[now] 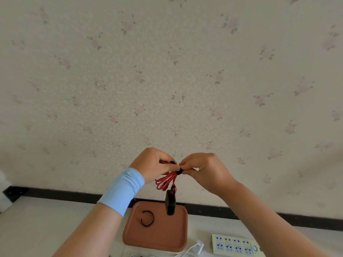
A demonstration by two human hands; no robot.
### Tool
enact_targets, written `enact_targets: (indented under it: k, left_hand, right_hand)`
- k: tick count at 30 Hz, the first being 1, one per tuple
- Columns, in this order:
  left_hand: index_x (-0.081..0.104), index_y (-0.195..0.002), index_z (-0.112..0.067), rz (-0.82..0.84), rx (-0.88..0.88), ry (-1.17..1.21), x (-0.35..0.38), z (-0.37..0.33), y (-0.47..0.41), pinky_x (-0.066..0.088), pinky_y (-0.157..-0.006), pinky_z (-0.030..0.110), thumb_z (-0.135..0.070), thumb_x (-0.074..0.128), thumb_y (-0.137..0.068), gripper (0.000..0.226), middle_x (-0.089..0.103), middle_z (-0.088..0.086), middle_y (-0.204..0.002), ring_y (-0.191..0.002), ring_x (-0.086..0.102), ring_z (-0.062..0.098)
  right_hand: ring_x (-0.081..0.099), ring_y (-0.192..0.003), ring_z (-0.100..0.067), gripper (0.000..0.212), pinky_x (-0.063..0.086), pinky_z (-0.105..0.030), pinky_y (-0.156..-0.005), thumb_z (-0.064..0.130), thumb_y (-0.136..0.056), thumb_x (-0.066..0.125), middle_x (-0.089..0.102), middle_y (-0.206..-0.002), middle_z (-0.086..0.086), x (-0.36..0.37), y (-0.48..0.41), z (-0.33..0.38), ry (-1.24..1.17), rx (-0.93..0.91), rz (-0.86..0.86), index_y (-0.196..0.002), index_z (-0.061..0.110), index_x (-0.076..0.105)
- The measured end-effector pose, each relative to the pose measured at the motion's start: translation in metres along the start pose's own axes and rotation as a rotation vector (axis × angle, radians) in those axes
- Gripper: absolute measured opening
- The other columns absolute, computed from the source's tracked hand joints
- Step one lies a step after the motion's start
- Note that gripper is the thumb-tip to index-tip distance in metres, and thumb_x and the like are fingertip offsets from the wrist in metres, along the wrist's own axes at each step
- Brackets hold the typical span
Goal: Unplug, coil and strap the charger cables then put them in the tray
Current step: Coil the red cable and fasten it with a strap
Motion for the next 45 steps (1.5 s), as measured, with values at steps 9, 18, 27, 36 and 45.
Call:
enact_targets:
  k: [9,18,27,36,45]
  left_hand:
    - [0.075,-0.079,-0.011,0.076,-0.256,0.498,0.005,0.008,0.002,0.056,-0.074,0.032,-0.026,0.068,-0.090,0.020,0.073,0.016,-0.079,-0.072,0.069,0.024]
    - [0.065,-0.109,-0.004,0.053,-0.344,0.725,0.013,0.003,0.000,0.060,-0.074,0.037,-0.018,0.070,-0.089,0.024,0.073,0.016,-0.084,-0.073,0.070,0.028]
    - [0.076,-0.105,-0.033,0.223,-0.189,0.062,0.004,0.007,-0.006,0.050,-0.094,0.023,-0.038,0.063,-0.093,0.019,0.076,-0.011,-0.095,-0.095,0.069,0.009]
    - [0.072,-0.097,-0.010,0.424,-0.365,0.287,0.007,0.029,-0.002,0.051,-0.076,0.023,-0.032,0.057,-0.098,0.026,0.067,-0.001,-0.079,-0.073,0.060,0.011]
    - [0.070,-0.111,-0.019,0.109,-0.327,0.483,0.020,0.041,-0.006,0.056,-0.080,0.025,-0.028,0.062,-0.096,0.020,0.074,0.000,-0.101,-0.092,0.071,0.016]
  right_hand:
    - [0.072,-0.090,-0.015,0.014,0.058,-0.026,-0.079,0.010,-0.085,0.075,0.076,-0.099,-0.004,0.007,0.001,0.001,0.077,-0.218,-0.152,-0.097,0.009,0.081]
    - [0.068,-0.085,-0.011,0.011,0.058,-0.024,-0.074,0.003,-0.084,0.078,0.070,-0.096,-0.001,0.007,0.003,-0.005,0.034,-0.151,-0.234,-0.094,0.008,0.081]
    - [0.062,-0.094,0.000,0.015,0.045,-0.007,-0.082,0.009,-0.081,0.082,0.070,-0.100,0.006,0.006,0.003,-0.014,0.023,-0.057,-0.141,-0.092,0.018,0.083]
    - [0.060,-0.107,0.005,0.025,0.049,-0.015,-0.092,0.022,-0.081,0.084,0.066,-0.119,0.015,0.016,-0.001,-0.008,-0.011,0.094,-0.051,-0.104,0.027,0.078]
    - [0.075,-0.089,-0.016,0.023,0.063,-0.036,-0.082,0.038,-0.095,0.068,0.079,-0.093,0.004,0.044,-0.006,-0.006,-0.652,0.910,0.028,-0.101,0.018,0.078]
Point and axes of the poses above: each hand's wrist, its own y-axis away from the middle knuckle, its own x-axis out of the palm, z = x × y, the point moved 2 cm from there along -y, towards the middle knuckle
